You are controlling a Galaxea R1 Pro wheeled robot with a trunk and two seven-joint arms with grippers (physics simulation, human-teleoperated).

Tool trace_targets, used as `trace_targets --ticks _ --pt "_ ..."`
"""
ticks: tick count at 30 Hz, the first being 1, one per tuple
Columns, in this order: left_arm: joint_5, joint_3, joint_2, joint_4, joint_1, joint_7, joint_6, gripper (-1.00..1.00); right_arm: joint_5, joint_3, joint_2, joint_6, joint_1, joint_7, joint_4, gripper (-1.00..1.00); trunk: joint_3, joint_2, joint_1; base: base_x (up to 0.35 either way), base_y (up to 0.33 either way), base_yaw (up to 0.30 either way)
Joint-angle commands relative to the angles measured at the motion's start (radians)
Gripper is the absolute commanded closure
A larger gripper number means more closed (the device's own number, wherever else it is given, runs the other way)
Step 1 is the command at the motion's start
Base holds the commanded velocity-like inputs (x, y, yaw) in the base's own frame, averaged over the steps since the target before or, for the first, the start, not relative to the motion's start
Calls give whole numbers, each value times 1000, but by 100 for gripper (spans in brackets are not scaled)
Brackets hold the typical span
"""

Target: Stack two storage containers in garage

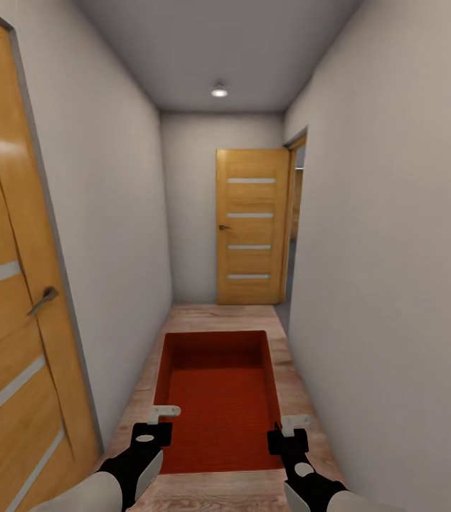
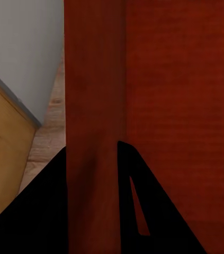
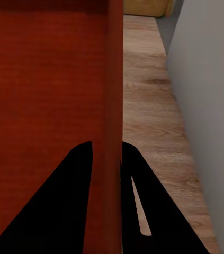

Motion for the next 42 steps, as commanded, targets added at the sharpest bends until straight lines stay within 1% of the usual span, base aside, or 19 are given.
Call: trace_targets --ticks 1,42 --pt "52 28 -3 -14 -1 -9 1 100 -2 13 0 0 0 5 1 100 -2 -1 1 321 83 0" --pt "52 28 -4 -13 -1 -10 8 100 -2 13 -1 2 0 5 1 100 -2 -1 1 321 103 0"
